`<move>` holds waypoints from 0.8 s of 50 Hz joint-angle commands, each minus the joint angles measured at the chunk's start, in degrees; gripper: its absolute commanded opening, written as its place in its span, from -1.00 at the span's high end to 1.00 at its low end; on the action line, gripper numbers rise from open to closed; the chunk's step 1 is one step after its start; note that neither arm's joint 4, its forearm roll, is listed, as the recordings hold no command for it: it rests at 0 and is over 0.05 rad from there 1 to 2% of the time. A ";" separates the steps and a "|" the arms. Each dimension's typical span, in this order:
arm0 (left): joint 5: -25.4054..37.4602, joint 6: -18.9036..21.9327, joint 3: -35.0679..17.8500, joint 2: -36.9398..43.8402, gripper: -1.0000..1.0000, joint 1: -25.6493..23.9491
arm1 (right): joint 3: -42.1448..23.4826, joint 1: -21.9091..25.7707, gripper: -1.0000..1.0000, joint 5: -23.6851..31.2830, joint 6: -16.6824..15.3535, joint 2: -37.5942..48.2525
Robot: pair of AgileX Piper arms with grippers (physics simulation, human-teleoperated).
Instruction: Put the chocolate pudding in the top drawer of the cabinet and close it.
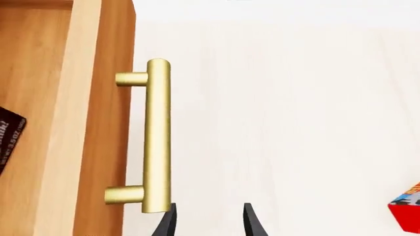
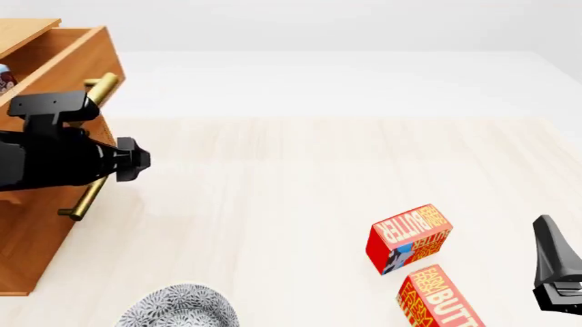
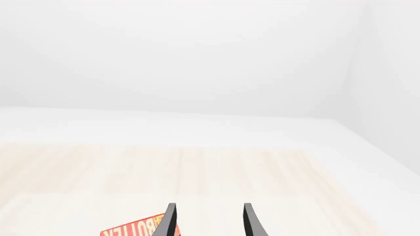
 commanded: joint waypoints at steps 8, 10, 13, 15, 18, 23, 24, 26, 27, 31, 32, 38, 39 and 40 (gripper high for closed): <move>-3.05 -0.14 3.85 0.23 -1.00 4.79 | 0.05 0.50 -1.00 0.58 0.74 0.00; -3.11 -0.28 4.10 0.17 -1.00 5.36 | 0.05 0.50 -1.00 0.58 0.74 0.00; -3.06 0.22 4.41 -0.20 -1.00 6.54 | 0.05 0.50 -1.00 0.58 0.74 0.00; -3.14 0.71 4.36 -0.30 -1.00 7.80 | 0.05 0.50 -1.00 0.58 0.74 0.00; -3.25 0.83 4.34 -0.14 -1.00 8.37 | 0.05 0.50 -1.00 0.58 0.74 0.00; -5.20 0.94 4.81 1.75 -1.00 9.40 | 0.05 0.50 -1.00 0.58 0.74 0.00; -5.31 1.12 4.90 1.78 -1.00 9.61 | 0.05 0.50 -1.00 0.58 0.74 0.00; -5.27 1.13 4.99 1.64 -1.00 10.33 | 0.05 0.50 -1.00 0.58 0.74 0.00; -5.05 1.29 4.90 1.37 -1.00 10.96 | 0.05 0.50 -1.00 0.58 0.74 0.00; -4.33 1.67 4.50 0.80 -1.00 12.05 | 0.05 0.50 -1.00 0.58 0.74 0.00; -4.15 2.15 4.34 0.54 -1.00 12.70 | 0.05 0.50 -1.00 0.58 0.74 0.00; -4.06 5.35 3.48 -0.14 -1.00 16.75 | 0.05 0.50 -1.00 0.58 0.74 0.00; -4.35 4.79 3.61 0.22 -1.00 16.45 | 0.05 0.50 -1.00 0.58 0.74 0.00; -4.35 4.79 3.61 0.23 -1.00 16.45 | 0.05 0.50 -1.00 0.58 0.74 0.00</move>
